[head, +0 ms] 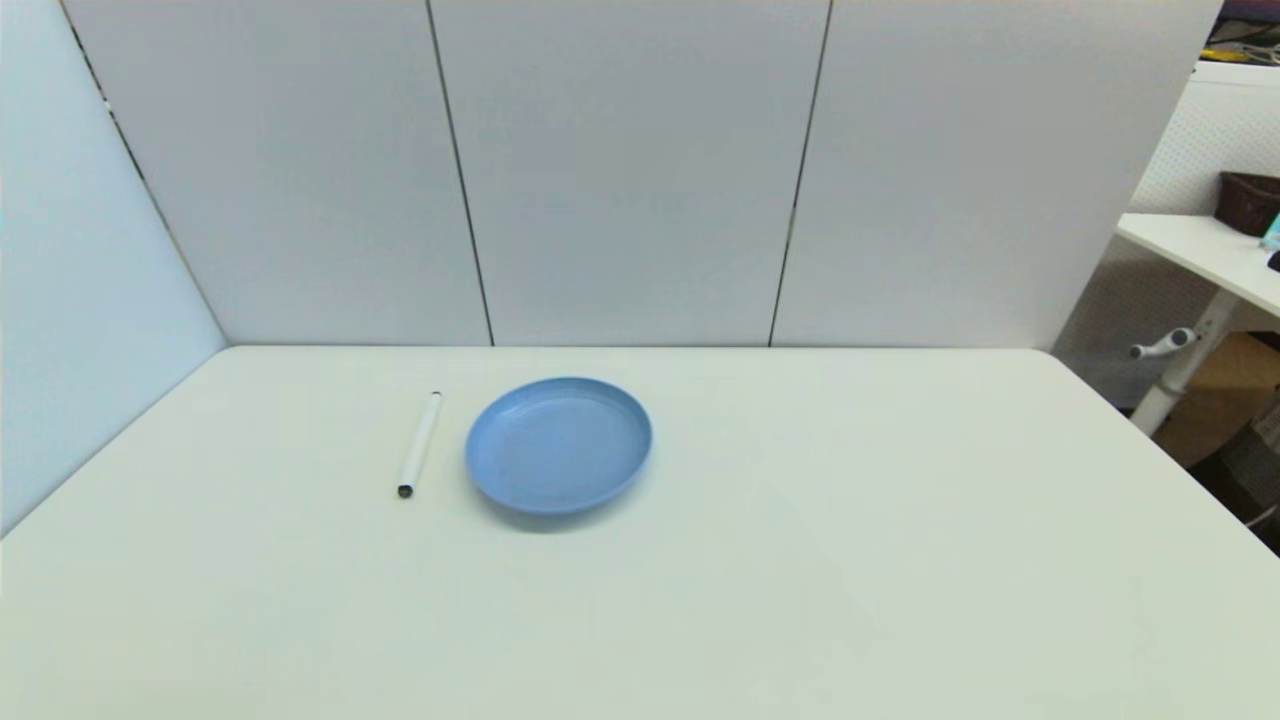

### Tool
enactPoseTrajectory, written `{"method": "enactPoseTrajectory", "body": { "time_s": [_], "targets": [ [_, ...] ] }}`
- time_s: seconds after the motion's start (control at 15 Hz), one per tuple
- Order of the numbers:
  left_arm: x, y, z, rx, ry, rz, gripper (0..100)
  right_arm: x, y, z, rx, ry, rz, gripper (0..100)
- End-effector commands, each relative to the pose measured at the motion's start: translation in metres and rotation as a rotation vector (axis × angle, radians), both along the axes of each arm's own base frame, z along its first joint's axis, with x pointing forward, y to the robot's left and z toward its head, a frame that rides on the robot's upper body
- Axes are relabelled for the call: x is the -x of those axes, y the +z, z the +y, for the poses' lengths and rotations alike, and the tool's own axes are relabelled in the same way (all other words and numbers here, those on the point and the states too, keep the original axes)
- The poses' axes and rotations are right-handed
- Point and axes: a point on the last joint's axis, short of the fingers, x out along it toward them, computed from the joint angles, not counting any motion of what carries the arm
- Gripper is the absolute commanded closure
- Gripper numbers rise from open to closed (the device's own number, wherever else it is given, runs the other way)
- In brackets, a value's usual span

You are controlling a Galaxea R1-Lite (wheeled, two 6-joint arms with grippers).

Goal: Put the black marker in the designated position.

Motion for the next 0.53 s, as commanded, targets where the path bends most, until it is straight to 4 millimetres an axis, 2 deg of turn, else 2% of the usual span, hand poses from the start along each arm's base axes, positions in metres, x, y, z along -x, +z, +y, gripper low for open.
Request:
{"method": "enactPoseTrajectory", "body": {
  "time_s": [0.07,0.53],
  "targets": [
    [-0.0001,0.0000,0.0000,0.000,0.000,0.001,0,-0.0002,0.0001,-0.0002,-0.001,-0.011,0.002,0],
    [-0.0001,0.0000,0.0000,0.000,0.000,0.001,0,-0.0001,0.0000,-0.0003,-0.019,-0.015,0.001,0]
  ]
}}
